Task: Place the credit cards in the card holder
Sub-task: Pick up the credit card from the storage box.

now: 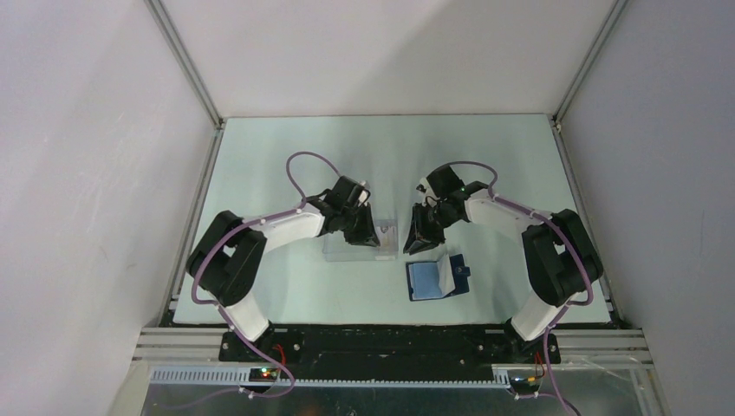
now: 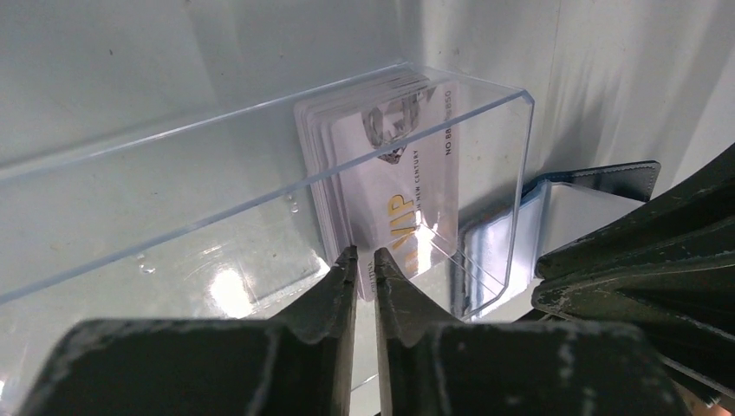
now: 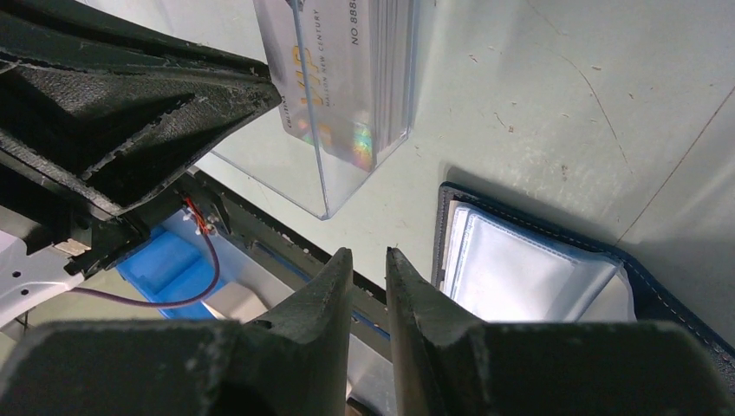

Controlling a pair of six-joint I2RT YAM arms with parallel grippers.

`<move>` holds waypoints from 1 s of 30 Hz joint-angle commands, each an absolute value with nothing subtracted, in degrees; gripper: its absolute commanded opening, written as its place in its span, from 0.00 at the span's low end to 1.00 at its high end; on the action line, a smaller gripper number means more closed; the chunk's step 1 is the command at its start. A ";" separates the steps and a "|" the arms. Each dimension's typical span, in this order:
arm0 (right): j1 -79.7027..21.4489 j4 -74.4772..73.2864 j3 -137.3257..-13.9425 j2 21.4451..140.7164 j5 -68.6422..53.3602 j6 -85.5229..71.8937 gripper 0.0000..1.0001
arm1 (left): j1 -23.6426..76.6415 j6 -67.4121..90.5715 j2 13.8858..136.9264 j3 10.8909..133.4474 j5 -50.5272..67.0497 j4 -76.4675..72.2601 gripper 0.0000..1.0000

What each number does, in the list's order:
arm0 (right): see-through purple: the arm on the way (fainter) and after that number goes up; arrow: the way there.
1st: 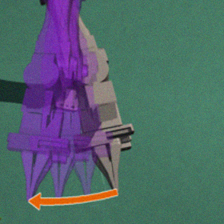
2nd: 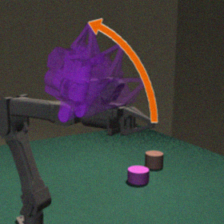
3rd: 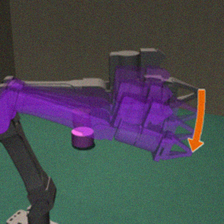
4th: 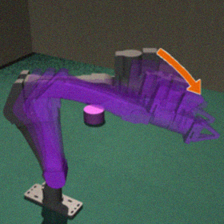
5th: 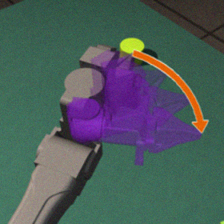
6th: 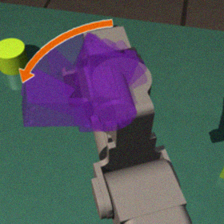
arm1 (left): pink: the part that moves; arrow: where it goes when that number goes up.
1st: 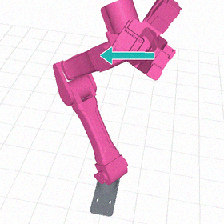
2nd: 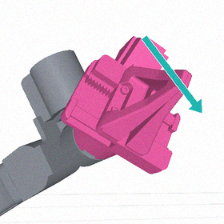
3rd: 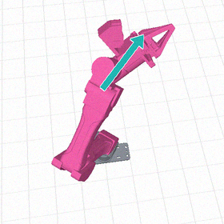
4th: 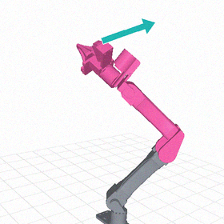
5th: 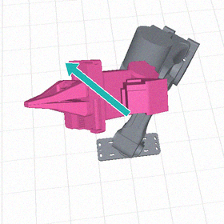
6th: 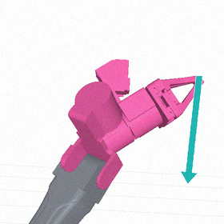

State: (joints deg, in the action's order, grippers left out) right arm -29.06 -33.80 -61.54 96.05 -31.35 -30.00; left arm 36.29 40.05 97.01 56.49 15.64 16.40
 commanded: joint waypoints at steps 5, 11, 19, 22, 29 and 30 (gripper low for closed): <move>-29.59 -33.01 -63.64 96.33 -32.18 -30.22 0.24 | 37.37 39.64 94.23 58.23 15.41 15.16 0.19; -29.76 -33.31 -63.63 96.41 -32.04 -29.98 0.24 | 37.81 39.57 93.81 58.42 14.38 15.14 0.18; -31.02 -37.01 -64.00 95.84 -27.17 -28.00 0.24 | 37.82 39.70 94.18 58.17 13.49 15.33 0.21; -32.32 -41.29 -63.92 95.86 -22.09 -27.01 0.24 | 37.87 39.79 94.41 57.90 12.51 15.83 0.24; -35.20 -49.17 -63.46 95.33 -8.15 -26.54 0.12 | 37.76 40.08 94.18 57.58 10.98 16.67 0.36; -35.41 -50.20 -63.24 94.87 -7.24 -26.54 0.11 | 37.78 40.08 94.19 57.66 10.94 16.73 0.37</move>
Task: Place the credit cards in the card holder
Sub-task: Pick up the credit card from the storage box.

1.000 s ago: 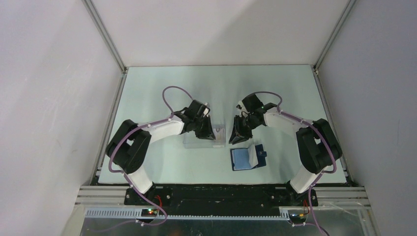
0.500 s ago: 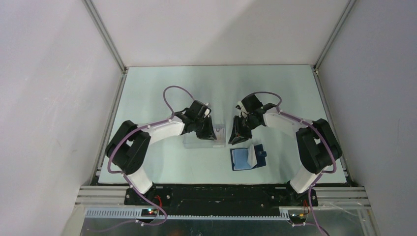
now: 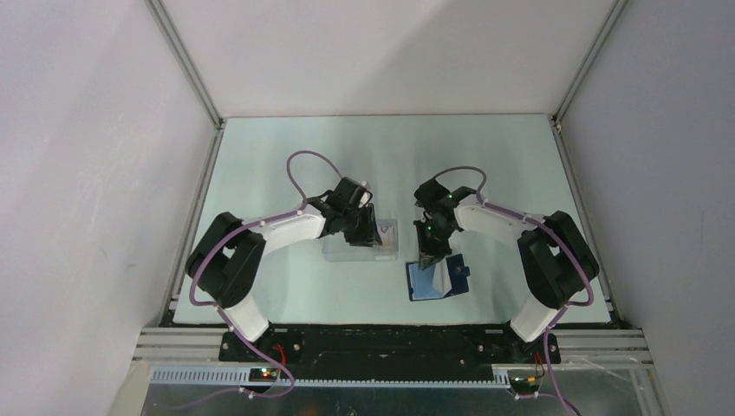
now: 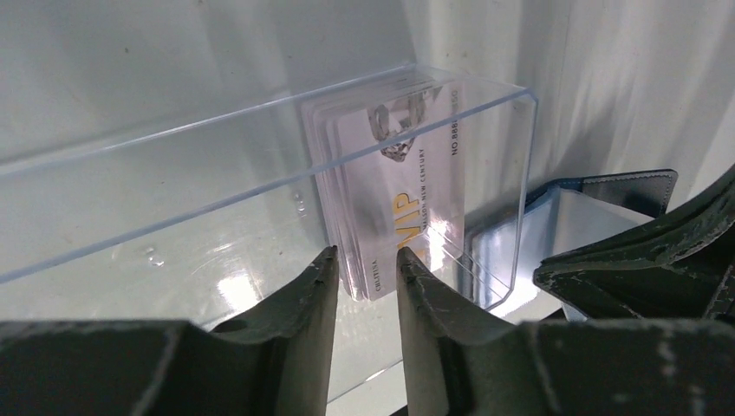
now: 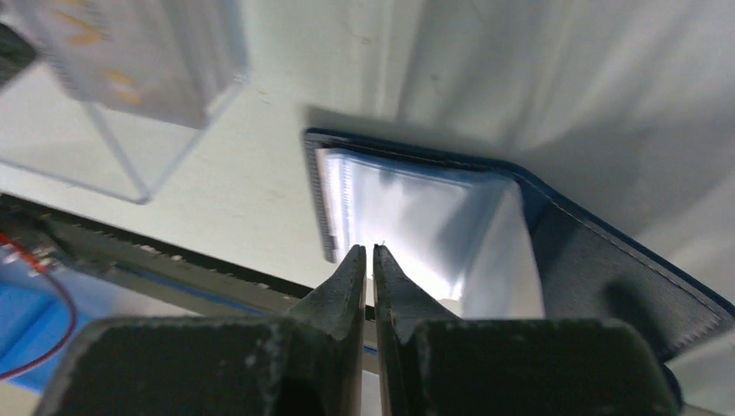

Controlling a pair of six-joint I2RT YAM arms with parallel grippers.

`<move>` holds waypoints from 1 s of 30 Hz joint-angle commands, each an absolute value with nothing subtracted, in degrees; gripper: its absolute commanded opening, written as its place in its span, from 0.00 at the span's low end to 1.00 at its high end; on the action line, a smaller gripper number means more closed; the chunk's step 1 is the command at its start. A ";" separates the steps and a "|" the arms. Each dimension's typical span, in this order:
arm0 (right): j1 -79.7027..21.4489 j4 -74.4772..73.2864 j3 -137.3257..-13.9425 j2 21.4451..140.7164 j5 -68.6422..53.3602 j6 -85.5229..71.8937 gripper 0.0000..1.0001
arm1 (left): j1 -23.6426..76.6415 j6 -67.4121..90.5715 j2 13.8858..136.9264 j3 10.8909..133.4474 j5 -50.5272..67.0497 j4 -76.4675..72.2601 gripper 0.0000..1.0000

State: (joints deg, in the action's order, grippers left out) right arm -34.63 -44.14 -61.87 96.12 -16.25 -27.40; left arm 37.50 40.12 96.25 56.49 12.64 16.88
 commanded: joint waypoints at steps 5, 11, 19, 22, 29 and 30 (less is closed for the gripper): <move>-35.86 -53.20 -62.63 93.18 -3.19 -26.11 0.05 | 37.78 40.00 94.68 57.99 10.90 17.17 0.39; -35.80 -54.10 -60.26 91.15 -2.25 -26.19 0.02 | 37.78 40.08 95.32 58.15 11.07 17.30 0.39; -34.91 -52.15 -56.71 90.54 -4.25 -26.36 0.03 | 37.71 40.14 95.58 58.45 11.35 17.29 0.40; -34.39 -51.42 -55.76 90.57 -5.13 -26.22 0.02 | 37.84 40.29 95.72 59.03 11.36 17.29 0.34; -33.70 -49.99 -53.85 91.07 -5.95 -25.96 0.00 | 37.78 40.25 96.54 60.08 11.44 17.29 0.28; -33.65 -49.89 -53.65 91.12 -6.01 -25.94 0.00 | 37.79 40.25 96.69 60.17 11.48 17.30 0.28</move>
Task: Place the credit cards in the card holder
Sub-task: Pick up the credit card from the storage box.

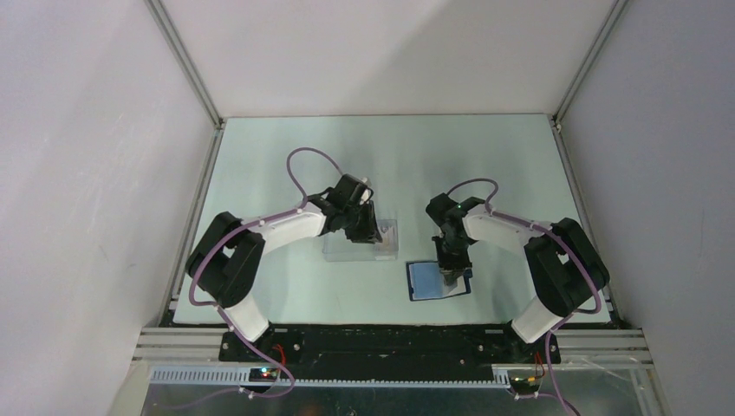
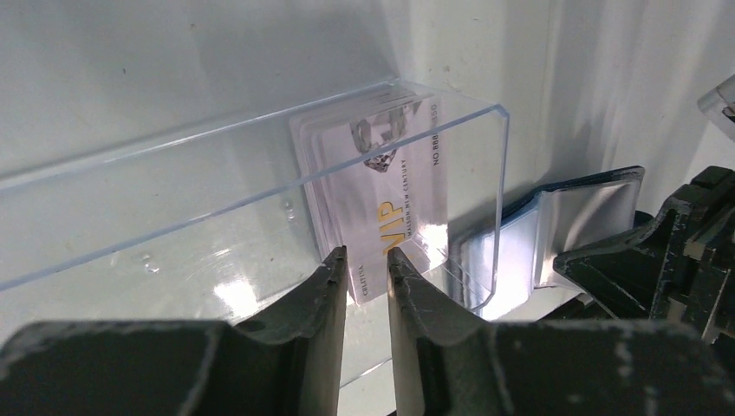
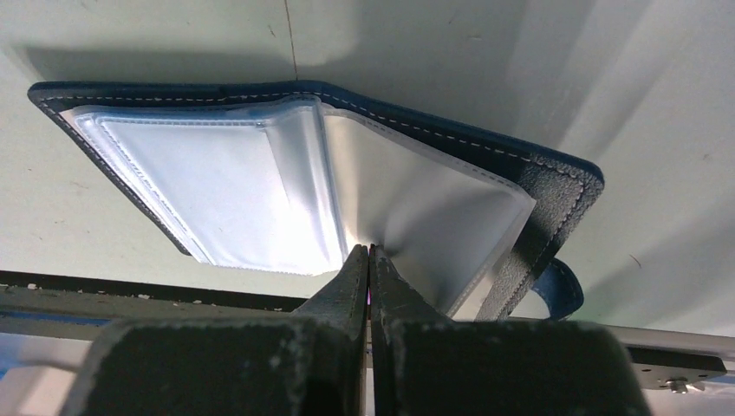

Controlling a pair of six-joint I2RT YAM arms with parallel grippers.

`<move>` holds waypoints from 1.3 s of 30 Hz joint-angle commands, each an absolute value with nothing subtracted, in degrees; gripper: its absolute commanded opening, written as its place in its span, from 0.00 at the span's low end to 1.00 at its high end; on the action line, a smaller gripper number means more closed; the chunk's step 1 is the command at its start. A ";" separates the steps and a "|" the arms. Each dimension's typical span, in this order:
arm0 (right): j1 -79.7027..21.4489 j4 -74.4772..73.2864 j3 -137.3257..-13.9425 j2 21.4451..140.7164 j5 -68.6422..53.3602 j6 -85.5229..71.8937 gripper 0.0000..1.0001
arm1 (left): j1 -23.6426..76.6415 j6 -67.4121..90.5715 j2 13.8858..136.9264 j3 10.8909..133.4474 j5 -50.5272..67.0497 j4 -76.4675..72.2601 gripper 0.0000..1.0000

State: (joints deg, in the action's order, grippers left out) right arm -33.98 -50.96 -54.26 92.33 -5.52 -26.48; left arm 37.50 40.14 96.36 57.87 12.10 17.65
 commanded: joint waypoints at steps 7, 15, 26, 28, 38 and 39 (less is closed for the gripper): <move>-33.63 -49.41 -53.52 91.44 -6.78 -25.66 0.00 | 37.81 40.17 97.02 60.38 11.04 17.70 0.27; -33.81 -49.39 -53.47 91.72 -7.01 -25.41 0.00 | 37.93 40.26 97.95 61.01 10.89 18.28 0.29; -34.38 -49.23 -53.46 92.43 -7.27 -25.22 0.00 | 38.49 40.26 98.04 61.98 10.80 18.27 0.13; -34.49 -49.15 -53.44 92.58 -7.29 -25.22 0.00 | 38.50 40.25 97.73 61.90 10.67 18.26 0.13; -34.87 -49.05 -53.48 92.96 -7.55 -25.20 0.00 | 38.69 40.35 96.53 61.92 10.85 18.14 0.13; -34.88 -49.00 -53.46 93.02 -7.56 -25.18 0.00 | 38.74 40.34 96.39 61.90 10.69 18.12 0.13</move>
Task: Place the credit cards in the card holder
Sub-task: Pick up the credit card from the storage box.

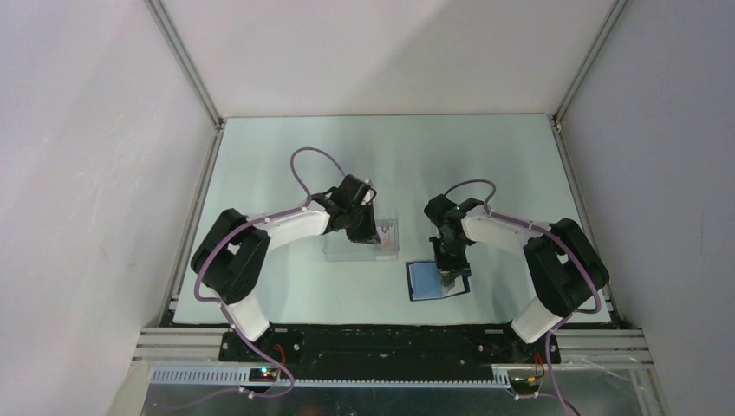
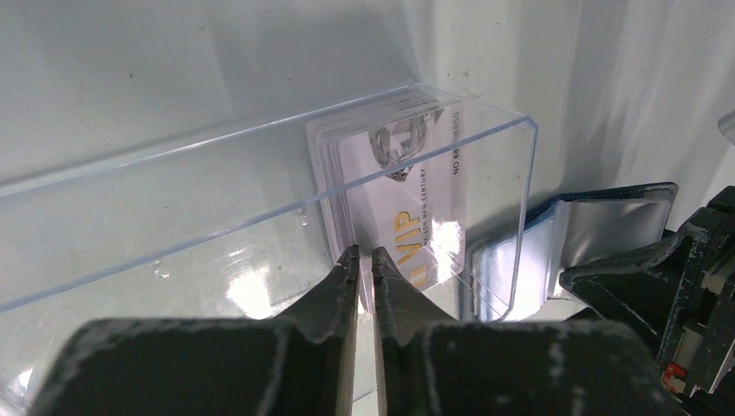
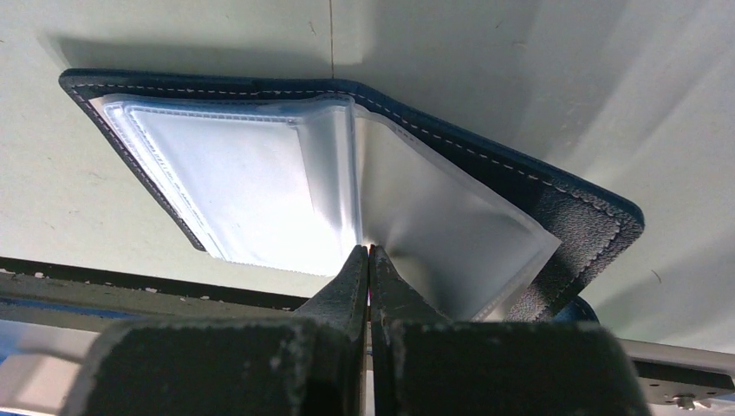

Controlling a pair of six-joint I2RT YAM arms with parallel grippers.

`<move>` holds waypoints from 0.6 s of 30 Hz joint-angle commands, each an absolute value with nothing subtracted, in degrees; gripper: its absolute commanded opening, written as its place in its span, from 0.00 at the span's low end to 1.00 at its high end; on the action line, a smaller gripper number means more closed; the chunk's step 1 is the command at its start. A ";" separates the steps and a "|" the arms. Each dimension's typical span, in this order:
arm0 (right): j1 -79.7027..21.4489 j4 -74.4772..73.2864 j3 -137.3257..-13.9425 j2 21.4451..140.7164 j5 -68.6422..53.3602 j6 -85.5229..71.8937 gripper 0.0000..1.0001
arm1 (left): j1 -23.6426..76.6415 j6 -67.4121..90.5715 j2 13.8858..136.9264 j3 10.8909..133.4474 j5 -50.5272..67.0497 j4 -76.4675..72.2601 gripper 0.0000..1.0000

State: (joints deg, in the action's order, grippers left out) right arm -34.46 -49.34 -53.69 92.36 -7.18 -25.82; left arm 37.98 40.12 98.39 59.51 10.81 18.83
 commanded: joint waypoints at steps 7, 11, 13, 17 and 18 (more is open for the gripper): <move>-35.28 -48.86 -53.46 93.42 -7.82 -25.31 0.00 | 38.79 40.42 95.36 61.81 10.48 18.19 0.13; -35.39 -48.77 -53.49 93.56 -7.89 -25.31 0.00 | 38.93 40.43 94.58 61.99 10.40 18.15 0.13; -35.37 -48.77 -53.47 93.66 -7.91 -25.27 0.00 | 38.93 40.43 94.34 62.15 10.57 18.13 0.13; -35.46 -48.70 -53.48 93.88 -7.90 -25.31 0.00 | 38.95 40.50 93.78 62.39 10.81 18.17 0.13; -35.50 -48.65 -53.45 93.94 -7.86 -25.27 0.00 | 38.99 40.51 93.71 62.46 10.85 18.18 0.13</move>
